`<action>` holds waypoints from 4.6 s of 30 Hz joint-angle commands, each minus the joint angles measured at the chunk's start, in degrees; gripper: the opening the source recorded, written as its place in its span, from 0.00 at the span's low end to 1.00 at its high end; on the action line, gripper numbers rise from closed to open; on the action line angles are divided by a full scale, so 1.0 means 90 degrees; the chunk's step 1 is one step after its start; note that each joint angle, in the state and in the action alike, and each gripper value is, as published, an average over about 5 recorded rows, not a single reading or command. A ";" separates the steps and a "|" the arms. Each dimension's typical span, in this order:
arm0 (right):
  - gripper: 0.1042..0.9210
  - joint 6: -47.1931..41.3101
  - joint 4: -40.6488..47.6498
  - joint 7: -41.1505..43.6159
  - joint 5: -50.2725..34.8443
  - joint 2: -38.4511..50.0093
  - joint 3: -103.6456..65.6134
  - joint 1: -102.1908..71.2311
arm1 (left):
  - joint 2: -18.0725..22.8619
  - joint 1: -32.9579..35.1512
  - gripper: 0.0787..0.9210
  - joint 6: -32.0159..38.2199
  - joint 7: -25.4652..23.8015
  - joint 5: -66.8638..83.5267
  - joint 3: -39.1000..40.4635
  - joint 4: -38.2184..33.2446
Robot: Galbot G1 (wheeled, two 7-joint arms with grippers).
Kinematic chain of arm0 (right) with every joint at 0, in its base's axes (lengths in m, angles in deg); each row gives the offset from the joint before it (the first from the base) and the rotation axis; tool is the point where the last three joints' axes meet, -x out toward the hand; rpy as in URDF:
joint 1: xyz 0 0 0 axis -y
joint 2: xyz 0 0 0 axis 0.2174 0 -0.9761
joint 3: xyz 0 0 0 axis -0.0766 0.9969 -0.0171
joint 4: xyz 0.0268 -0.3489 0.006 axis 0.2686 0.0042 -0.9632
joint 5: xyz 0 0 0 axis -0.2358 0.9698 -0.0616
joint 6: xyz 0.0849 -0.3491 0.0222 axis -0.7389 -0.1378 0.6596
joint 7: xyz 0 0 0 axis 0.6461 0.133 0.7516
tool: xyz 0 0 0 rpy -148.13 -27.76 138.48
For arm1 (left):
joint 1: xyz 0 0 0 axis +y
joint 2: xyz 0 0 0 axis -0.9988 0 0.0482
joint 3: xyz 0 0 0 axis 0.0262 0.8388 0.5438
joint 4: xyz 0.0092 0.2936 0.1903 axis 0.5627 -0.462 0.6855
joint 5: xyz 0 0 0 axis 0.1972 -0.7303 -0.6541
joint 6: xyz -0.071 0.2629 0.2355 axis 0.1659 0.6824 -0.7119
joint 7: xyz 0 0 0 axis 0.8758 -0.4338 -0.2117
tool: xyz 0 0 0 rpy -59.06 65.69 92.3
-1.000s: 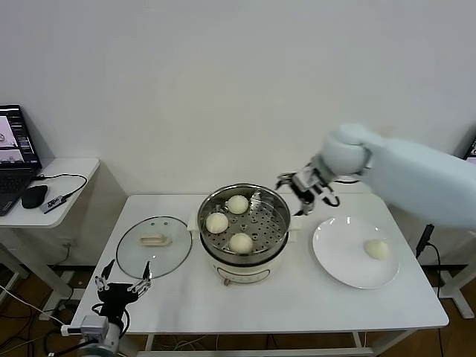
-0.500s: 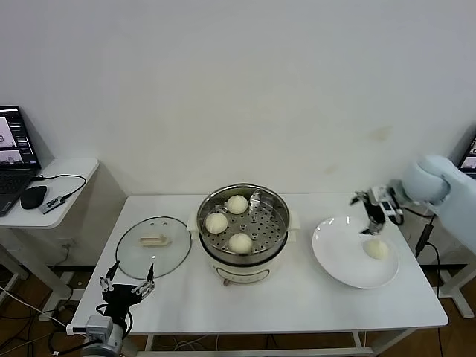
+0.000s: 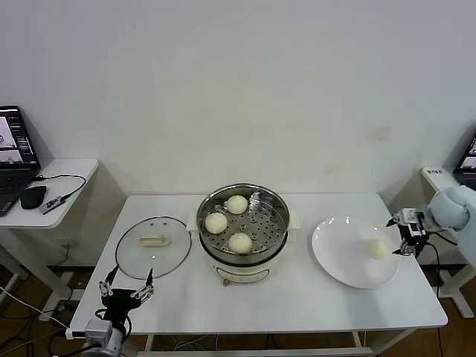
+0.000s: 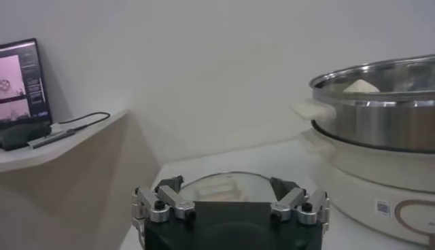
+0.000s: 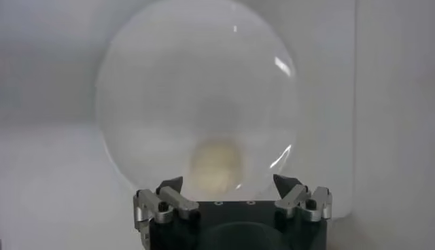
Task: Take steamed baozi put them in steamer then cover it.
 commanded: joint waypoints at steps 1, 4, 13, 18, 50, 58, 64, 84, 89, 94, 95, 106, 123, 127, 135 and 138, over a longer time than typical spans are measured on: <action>0.88 0.0140 0.1250 -0.0037 0.0590 -0.0996 -0.0618 -0.0409 | -0.0017 0.0018 0.88 0.0002 -0.0001 0.0002 -0.0032 0.0023; 0.88 0.0123 0.1364 -0.0050 0.0671 -0.1139 -0.0531 -0.0338 | -0.0017 0.0007 0.88 -0.0001 -0.0001 0.0002 -0.0037 0.0037; 0.88 0.0149 0.1805 -0.0248 0.0934 -0.1415 -0.0521 -0.0100 | -0.0004 -0.0038 0.88 0.0001 -0.0006 0.0002 -0.0015 0.0102; 0.85 0.0095 0.1874 -0.0265 0.1082 -0.1492 -0.0530 -0.0085 | -0.0006 -0.0059 0.88 0.0003 -0.0009 0.0007 -0.0009 0.0135; 0.62 -0.0890 -0.0250 0.0372 -0.0833 -0.0056 0.1510 0.1708 | 0.0014 -0.0038 0.88 0.0008 -0.0005 0.0022 -0.0027 0.0042; 0.63 -0.1563 -0.1453 0.0258 -0.2248 0.0176 0.3349 0.3692 | 0.0011 -0.0077 0.88 0.0008 -0.0006 0.0030 0.0015 0.0002; 0.63 -0.2092 -0.1942 -0.0041 -0.3337 -0.0236 0.4462 0.4926 | -0.0007 -0.0089 0.88 0.0009 -0.0007 0.0037 0.0019 0.0005; 0.64 -0.3887 -0.2003 -0.1509 -0.5354 -0.2688 0.5415 0.4947 | 0.0162 -0.0115 0.88 0.0015 -0.0005 -0.0028 -0.0059 0.0050; 0.64 -0.3981 -0.1543 -0.1640 -0.4996 -0.3141 0.5467 0.4565 | 0.0202 -0.0138 0.88 0.0026 -0.0012 -0.0020 -0.0069 0.0080; 0.64 -0.4014 -0.1137 -0.1702 -0.4640 -0.3439 0.5431 0.4286 | 0.0210 -0.0179 0.88 0.0039 -0.0018 -0.0012 -0.0078 0.0151; 0.64 -0.4019 -0.1083 -0.1701 -0.4589 -0.3466 0.5427 0.4257 | 0.0209 -0.0184 0.88 0.0039 -0.0018 -0.0010 -0.0080 0.0157; 0.64 -0.4071 -0.0922 -0.1686 -0.4369 -0.3477 0.5425 0.4061 | 0.0204 -0.0246 0.88 0.0033 -0.0012 0.0002 -0.0068 0.0187; 0.77 -0.4139 -0.1013 -0.1674 -0.4262 -0.3344 0.5080 0.3988 | 0.0210 -0.0269 0.88 0.0035 -0.0004 0.0005 -0.0053 0.0198; 0.86 -0.4234 -0.1395 -0.1641 -0.4526 -0.3008 0.4885 0.4318 | 0.0189 -0.0280 0.88 0.0030 0.0002 0.0021 -0.0046 0.0191; 0.88 -0.4306 -0.2740 -0.2640 -0.5118 -0.1838 0.4215 0.4267 | 0.0141 -0.0290 0.88 0.0028 -0.0001 0.0061 -0.0034 0.0170; 0.88 -0.4213 -0.3430 -0.4114 -0.5776 -0.1217 0.3714 0.3689 | 0.0124 -0.0284 0.88 0.0037 0.0002 0.0068 -0.0038 0.0167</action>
